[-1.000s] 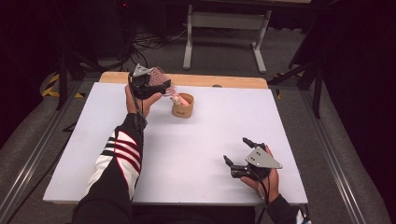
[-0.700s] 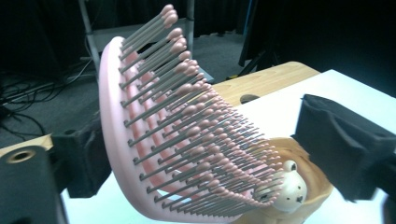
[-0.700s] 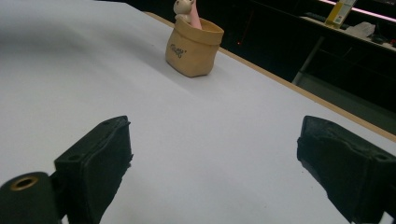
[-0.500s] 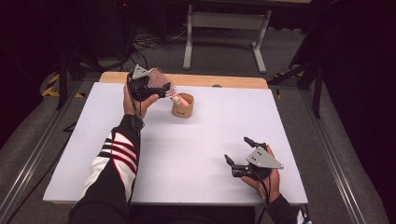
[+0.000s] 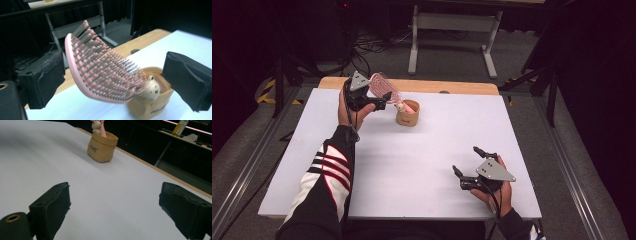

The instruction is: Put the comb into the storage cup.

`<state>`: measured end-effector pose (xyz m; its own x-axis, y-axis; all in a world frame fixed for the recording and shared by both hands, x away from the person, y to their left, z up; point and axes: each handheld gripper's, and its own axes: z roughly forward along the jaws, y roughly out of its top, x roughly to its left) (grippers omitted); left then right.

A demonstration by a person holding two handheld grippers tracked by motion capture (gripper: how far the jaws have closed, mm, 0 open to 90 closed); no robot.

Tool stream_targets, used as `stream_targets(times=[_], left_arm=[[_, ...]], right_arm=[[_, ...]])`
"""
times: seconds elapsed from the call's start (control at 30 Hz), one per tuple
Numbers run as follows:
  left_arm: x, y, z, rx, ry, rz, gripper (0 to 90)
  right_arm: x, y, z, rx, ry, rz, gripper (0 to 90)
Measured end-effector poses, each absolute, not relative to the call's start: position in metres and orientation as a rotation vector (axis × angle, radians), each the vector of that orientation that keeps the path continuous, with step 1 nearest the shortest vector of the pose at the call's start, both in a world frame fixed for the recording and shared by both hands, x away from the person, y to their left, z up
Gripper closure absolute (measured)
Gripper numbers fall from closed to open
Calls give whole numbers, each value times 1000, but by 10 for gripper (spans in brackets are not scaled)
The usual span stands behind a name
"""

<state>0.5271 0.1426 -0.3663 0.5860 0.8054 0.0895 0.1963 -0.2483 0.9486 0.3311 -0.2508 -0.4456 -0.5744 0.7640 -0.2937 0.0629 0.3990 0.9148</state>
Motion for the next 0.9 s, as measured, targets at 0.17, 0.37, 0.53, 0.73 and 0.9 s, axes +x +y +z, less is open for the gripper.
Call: stream_targets(times=[0.17,0.37,0.53,0.73,0.9], left_arm=[[519,144,-366,1769,793,733,63],[507,143,-367,1810,741,784,73],[497,146,-368,1801,700,776,69],[487,149,-371,1805,668,795,70],[481,151,-375,1802,653,791,71]], right_arm=[[331,-250,-446,705,1924,1212,105],[331,-249,-446,700,1930,1204,106],[331,-249,-445,699,1920,1206,106],[330,-249,-445,696,1919,1201,106],[330,-249,-445,696,1917,1203,106]])
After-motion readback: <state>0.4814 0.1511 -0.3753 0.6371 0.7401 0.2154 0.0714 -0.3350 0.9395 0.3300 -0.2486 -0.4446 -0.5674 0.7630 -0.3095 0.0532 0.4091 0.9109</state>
